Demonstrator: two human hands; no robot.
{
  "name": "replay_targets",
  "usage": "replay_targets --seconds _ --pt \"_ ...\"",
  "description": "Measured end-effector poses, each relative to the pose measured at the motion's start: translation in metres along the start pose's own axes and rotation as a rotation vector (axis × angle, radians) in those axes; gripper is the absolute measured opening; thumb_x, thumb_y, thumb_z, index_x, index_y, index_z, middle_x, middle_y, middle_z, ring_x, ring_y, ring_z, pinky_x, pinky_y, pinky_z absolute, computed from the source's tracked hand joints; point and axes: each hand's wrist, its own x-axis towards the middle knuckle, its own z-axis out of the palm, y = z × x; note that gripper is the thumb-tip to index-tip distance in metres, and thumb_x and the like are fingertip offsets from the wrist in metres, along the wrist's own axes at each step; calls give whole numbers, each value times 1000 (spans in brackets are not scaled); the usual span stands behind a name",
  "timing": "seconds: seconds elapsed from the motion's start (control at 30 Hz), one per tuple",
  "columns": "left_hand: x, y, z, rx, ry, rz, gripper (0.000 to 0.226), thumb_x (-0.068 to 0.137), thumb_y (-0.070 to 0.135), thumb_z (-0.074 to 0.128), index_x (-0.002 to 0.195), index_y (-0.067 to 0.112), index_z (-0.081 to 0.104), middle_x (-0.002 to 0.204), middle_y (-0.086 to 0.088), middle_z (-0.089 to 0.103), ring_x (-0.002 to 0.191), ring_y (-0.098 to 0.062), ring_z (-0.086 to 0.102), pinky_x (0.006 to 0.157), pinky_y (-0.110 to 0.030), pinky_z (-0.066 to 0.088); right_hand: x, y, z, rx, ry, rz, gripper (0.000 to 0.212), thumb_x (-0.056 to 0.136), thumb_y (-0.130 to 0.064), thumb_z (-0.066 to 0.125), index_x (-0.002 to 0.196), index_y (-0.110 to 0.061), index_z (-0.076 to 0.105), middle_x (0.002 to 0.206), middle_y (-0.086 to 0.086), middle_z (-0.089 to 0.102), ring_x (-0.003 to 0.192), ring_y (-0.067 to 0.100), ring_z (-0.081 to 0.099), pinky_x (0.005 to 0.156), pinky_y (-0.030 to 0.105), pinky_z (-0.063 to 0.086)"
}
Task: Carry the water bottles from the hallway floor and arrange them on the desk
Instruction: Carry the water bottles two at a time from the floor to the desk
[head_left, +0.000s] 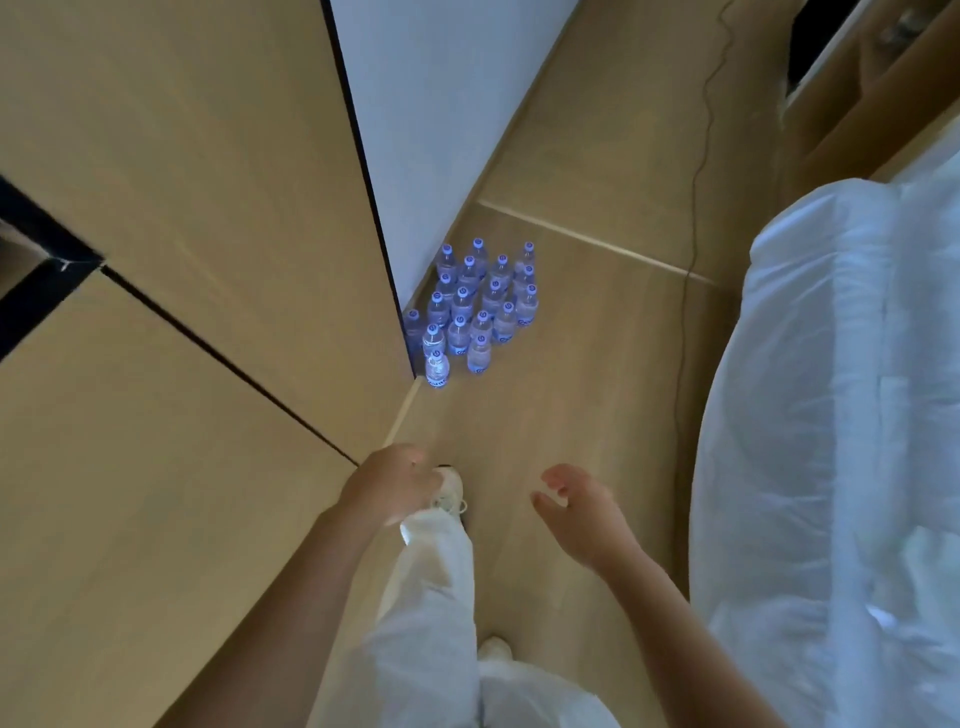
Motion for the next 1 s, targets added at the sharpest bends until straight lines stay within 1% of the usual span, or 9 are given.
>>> replay_targets --seconds 0.07,0.13,0.17,0.27,0.37,0.53,0.73,0.87,1.0 --pt "43 7 -5 -14 -23 -18 14 81 28 60 78 25 47 88 0 52 77 -18 49 75 -33 45 41 -7 -2 13 -23 26 34 90 -29 58 121 -16 56 119 -3 58 103 13 54 82 17 35" --pt "92 15 -11 -1 -57 -29 12 83 29 60 78 26 49 92 -3 56 83 -20 53 80 -31 44 88 -13 -2 31 -38 53 34 90 -28 58 121 -14 56 120 -1 58 98 11 53 81 16 34" --pt "116 19 -14 15 -80 -28 9 84 30 59 85 21 56 99 -6 59 90 -22 57 85 -33 46 112 -17 -1 44 -45 68 34 90 -27 58 121 -13 56 120 0 58 99 11 53 81 15 33" --pt "176 31 -18 46 -147 -75 37 85 33 59 111 7 60 111 -9 62 105 -27 58 92 -39 47 173 -30 3 65 -77 115 35 89 -24 60 122 -11 56 122 3 58 109 15 54 80 13 30" --pt "234 35 -15 29 -190 -115 34 85 35 61 103 6 60 100 -10 63 102 -29 60 88 -38 48 224 -40 10 72 -150 135 39 90 -27 59 126 -13 54 127 2 56 112 17 54 90 20 36" --pt "322 31 14 -4 -213 -223 56 82 38 61 131 17 44 109 -3 58 96 -23 58 85 -31 46 302 -29 31 4 -271 137 31 89 -24 56 115 -9 58 119 10 57 107 26 55 91 33 43" --pt "434 -17 92 -97 -137 -412 77 82 38 64 145 17 25 136 -9 48 120 -27 50 95 -34 43 414 21 93 -7 -399 132 20 89 -24 56 101 -9 58 109 9 58 105 26 54 87 30 39" --pt "508 -45 155 -108 -108 -536 89 79 39 67 147 12 16 139 -14 43 123 -30 47 89 -33 40 500 65 142 111 -391 191 36 86 -27 62 116 -9 57 116 9 60 109 24 56 95 31 42" --pt "594 -58 197 -283 73 -650 105 74 43 75 149 15 7 147 -15 32 132 -32 38 106 -42 35 588 101 184 68 -370 195 46 86 -35 63 123 -9 55 123 6 59 116 20 53 89 22 35"
